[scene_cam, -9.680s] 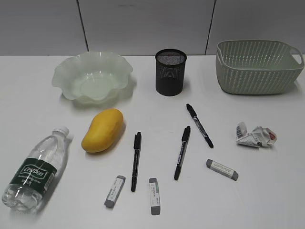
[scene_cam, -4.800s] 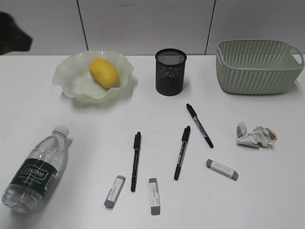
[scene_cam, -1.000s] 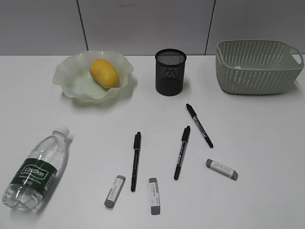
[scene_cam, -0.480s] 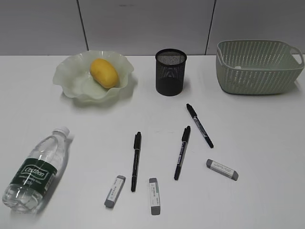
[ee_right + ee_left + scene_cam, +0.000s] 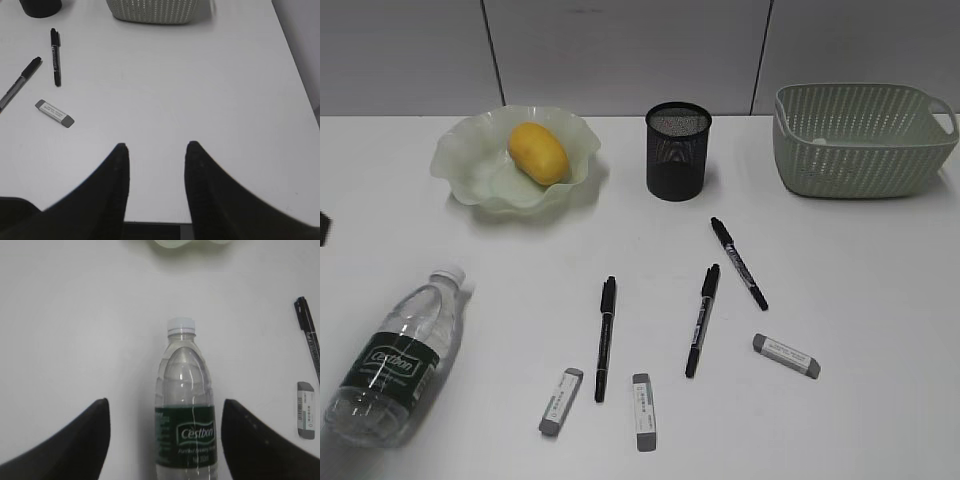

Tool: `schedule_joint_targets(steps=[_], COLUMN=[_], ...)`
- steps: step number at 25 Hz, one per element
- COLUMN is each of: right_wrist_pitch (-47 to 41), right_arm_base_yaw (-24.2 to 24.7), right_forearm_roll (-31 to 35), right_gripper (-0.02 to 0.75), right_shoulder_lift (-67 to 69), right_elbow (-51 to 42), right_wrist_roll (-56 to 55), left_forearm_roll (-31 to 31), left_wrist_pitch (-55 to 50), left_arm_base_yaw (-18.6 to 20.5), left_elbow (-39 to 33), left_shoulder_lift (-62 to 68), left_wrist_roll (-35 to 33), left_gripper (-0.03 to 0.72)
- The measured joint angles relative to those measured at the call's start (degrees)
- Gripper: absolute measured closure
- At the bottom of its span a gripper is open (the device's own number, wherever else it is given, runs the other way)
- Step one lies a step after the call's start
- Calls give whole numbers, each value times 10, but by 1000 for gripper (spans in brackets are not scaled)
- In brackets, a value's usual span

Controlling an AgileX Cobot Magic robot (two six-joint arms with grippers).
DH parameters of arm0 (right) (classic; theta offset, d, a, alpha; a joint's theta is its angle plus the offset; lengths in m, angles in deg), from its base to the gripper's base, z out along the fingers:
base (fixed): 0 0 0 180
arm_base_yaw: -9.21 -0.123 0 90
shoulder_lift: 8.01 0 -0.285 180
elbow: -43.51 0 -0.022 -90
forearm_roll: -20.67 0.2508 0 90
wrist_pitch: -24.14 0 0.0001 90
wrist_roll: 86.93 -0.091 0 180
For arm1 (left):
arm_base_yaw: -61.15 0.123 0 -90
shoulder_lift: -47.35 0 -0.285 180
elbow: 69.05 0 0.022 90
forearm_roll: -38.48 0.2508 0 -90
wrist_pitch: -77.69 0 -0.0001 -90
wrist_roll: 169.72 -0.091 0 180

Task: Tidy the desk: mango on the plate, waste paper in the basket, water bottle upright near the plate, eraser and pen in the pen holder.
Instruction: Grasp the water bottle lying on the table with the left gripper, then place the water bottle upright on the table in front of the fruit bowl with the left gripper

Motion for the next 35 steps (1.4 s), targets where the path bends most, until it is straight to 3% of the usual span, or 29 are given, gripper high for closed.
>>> schedule_joint_targets(steps=[9,17,19,21,25,30,32,35], right_wrist_pitch=[0,0,-1,-1,-1,-2,-2,-2], right_arm_base_yaw=[0,0,0,0,0,0,0,0], right_forearm_roll=[0,0,0,0,0,0,0,0], right_gripper=[444,447,448,448,449,449,449,449], right_shoulder_lift=[0,0,0,0,0,0,0,0], right_elbow=[0,0,0,0,0,0,0,0], right_wrist_roll=[-2,-2,-2,-2,-2,-2,-2,-2], left_forearm_roll=[104,114,113,114,113,99,106,146], left_wrist_pitch=[-13,-51,-47,-43,-6,184,306,572], left_arm_base_yaw=[-103,-111,-111,-111,-111,-111,-111,-103], left_elbow=[147,180,182,183,177,69,-8,-133], left_shoulder_lift=[314,419,427,427,414,276,205,148], left_wrist_roll=[108,127,127,127,127,127,127,125], left_gripper=[168,172,228,342,348,349,356,363])
